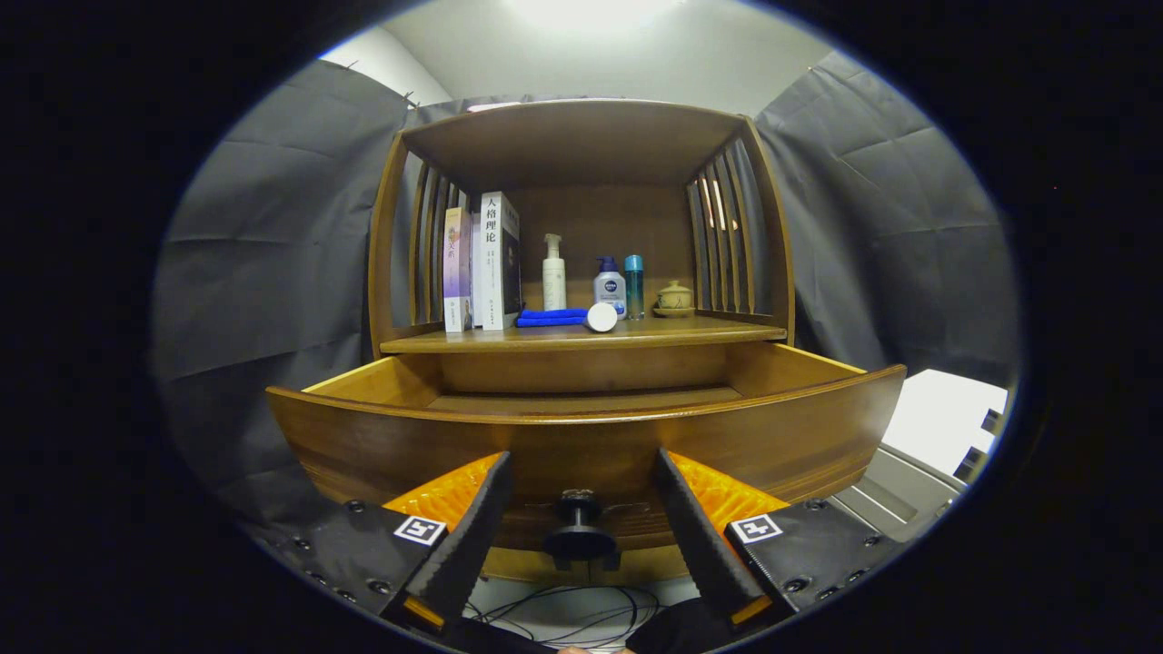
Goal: Pull open the drawer, take out the items inside it, and place them on the countertop above the cabinet.
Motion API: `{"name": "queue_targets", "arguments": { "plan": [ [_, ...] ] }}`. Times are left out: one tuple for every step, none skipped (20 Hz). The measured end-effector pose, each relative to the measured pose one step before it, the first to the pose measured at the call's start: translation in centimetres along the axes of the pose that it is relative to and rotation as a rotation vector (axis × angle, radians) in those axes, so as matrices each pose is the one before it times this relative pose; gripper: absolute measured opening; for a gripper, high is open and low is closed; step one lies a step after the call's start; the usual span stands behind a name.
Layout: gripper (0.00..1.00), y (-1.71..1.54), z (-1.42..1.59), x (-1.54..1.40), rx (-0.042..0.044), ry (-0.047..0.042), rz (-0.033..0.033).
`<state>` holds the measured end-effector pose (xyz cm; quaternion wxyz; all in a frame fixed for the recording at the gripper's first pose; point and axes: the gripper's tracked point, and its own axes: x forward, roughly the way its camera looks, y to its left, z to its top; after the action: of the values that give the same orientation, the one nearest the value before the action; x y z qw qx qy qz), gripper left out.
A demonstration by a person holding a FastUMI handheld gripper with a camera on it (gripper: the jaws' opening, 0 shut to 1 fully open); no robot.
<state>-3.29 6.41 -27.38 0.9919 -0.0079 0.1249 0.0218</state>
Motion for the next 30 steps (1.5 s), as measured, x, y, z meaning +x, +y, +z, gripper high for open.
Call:
{"name": "queue_targets", "arguments": {
  "plan": [
    [0.98,-0.064,0.040,0.390,0.00661,0.00472,0.00560],
    [0.98,-0.086,0.111,0.578,0.00576,0.00436,0.00390],
    [0.98,-0.072,0.272,0.603,0.00509,-0.00249,0.00336],
    [0.98,0.046,0.311,0.689,0.00132,-0.00639,0.00044],
    [0.98,-0.039,0.286,0.171,-0.00104,-0.01062,-0.00276],
    [0.98,0.040,0.267,0.112,0.00296,-0.00431,-0.00145],
    [0.98,0.219,-0.056,0.590,0.01665,0.00741,-0.00158],
    [0.98,0.148,0.337,0.721,0.01149,-0.00190,-0.00256],
    [0.98,0.045,0.109,1.070,0.00634,0.00868,-0.00250],
    [0.98,0.084,0.135,0.723,-0.00356,0.00399,-0.00429],
    [0.98,-0.015,0.053,0.487,-0.00263,0.00365,-0.00443],
    [0.98,0.002,0.043,0.575,0.00069,0.00155,-0.00226],
    [0.98,0.095,0.088,0.535,0.00405,0.00079,-0.00231],
    [0.98,0.035,0.118,0.653,0.00082,0.00117,-0.00206],
    [0.98,0.027,0.055,0.479,-0.00388,0.00143,-0.00224],
    [0.98,0.002,0.089,0.582,-0.00505,0.00027,-0.00208],
    [0.98,0.038,0.094,0.624,-0.00341,0.00084,-0.00091],
    [0.98,0.001,0.107,0.622,-0.00025,0.00188,0.00054],
    [0.98,0.049,0.070,0.546,0.00321,0.00267,0.00111],
    [0.98,-0.017,0.092,0.611,0.00254,0.00256,0.00133],
    [0.98,-0.025,0.065,0.650,-0.00224,0.00192,0.00047],
    [0.98,0.008,0.124,0.597,-0.00433,0.00136,-0.00026],
    [0.98,-0.060,0.036,0.536,-0.00131,0.00153,0.00021],
    [0.98,0.065,0.115,0.533,0.00106,0.00102,0.00038],
    [0.98,-0.048,-0.002,0.447,-0.00057,0.00200,0.00073],
    [0.98,-0.018,0.095,0.481,-0.00008,-0.00010,0.00071],
    [0.98,0.033,0.034,0.447,0.00158,0.00169,0.00059],
    [0.98,0.017,0.079,0.415,0.00033,-0.00006,-0.00019],
    [0.98,-0.006,0.067,0.189,-0.00202,0.00122,-0.00006],
    [0.98,0.003,0.070,0.240,-0.00300,0.00148,-0.00007]
  ]
}}
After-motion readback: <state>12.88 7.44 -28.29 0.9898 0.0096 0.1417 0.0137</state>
